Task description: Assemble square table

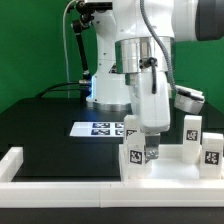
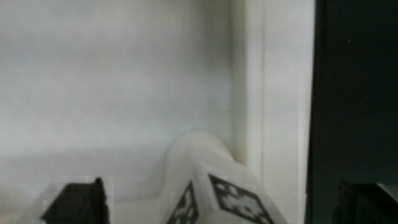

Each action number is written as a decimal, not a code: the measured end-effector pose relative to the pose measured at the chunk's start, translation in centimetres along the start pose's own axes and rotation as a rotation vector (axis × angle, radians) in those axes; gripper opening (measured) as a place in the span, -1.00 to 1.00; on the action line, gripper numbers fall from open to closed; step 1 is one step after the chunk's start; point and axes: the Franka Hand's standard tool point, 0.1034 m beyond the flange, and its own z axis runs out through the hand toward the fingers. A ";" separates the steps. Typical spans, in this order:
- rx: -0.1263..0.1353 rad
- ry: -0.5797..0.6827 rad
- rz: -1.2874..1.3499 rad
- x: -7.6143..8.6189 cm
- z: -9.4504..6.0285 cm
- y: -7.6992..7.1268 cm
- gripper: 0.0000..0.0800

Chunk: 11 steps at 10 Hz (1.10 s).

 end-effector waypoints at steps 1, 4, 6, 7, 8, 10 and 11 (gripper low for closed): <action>-0.001 0.001 -0.066 0.0 0.0 0.0 0.62; -0.007 0.015 -0.389 0.5 0.0 -0.3 0.62; -0.016 0.032 -0.604 0.8 0.0 -0.6 0.62; -0.016 0.031 -0.589 0.8 0.0 -0.6 0.62; -0.017 0.031 -0.579 0.8 0.0 -0.6 0.29; -0.028 0.028 -0.540 1.0 0.2 -0.1 -0.28; -0.026 0.029 -0.473 1.1 0.2 -0.1 -0.28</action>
Offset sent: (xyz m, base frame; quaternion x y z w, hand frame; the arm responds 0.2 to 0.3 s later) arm 0.0178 -0.0089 0.0038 -0.0164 0.0129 -0.3700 0.9288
